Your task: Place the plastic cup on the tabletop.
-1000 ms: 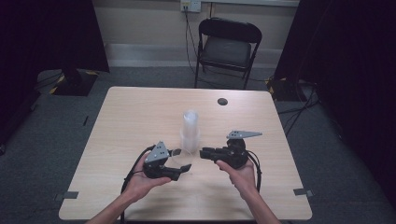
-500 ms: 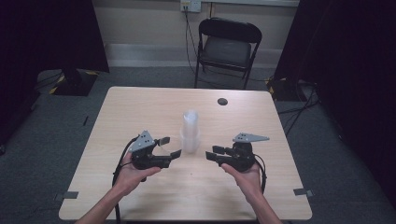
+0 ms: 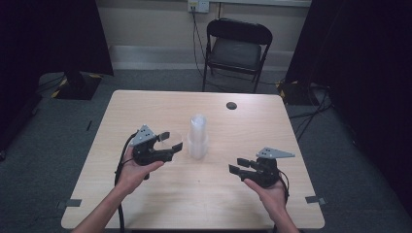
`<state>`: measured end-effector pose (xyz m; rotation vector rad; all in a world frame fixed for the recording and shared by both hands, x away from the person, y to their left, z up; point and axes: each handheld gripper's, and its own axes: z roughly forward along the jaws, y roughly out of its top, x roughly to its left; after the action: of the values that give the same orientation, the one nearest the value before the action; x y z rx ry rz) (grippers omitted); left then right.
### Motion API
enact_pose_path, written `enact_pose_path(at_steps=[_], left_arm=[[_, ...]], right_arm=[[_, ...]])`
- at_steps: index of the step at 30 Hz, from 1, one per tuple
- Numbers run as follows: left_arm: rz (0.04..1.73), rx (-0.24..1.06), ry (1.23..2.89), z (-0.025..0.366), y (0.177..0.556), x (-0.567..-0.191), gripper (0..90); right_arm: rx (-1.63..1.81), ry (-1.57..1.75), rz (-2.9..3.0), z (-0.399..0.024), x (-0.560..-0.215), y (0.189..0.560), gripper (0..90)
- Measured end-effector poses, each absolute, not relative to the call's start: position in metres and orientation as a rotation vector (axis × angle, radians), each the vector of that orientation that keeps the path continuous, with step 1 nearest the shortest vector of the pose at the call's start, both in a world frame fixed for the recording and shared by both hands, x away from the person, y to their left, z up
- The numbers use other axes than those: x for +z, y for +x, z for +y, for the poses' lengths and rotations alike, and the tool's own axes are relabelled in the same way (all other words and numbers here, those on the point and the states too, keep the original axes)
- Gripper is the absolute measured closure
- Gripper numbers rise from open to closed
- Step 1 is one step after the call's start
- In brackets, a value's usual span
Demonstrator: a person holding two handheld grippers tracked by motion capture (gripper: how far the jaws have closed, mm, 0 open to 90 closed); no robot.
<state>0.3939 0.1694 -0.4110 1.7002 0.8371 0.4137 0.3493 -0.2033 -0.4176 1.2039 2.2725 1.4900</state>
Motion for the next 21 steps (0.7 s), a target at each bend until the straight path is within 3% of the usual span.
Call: enact_pose_path(at_steps=[21], left_arm=[[0.943,0.537,1.665,0.193,0.435,-0.414,30.5]], right_arm=[[1.431,1.256,2.224,-0.224,-0.436,0.344,45.5]])
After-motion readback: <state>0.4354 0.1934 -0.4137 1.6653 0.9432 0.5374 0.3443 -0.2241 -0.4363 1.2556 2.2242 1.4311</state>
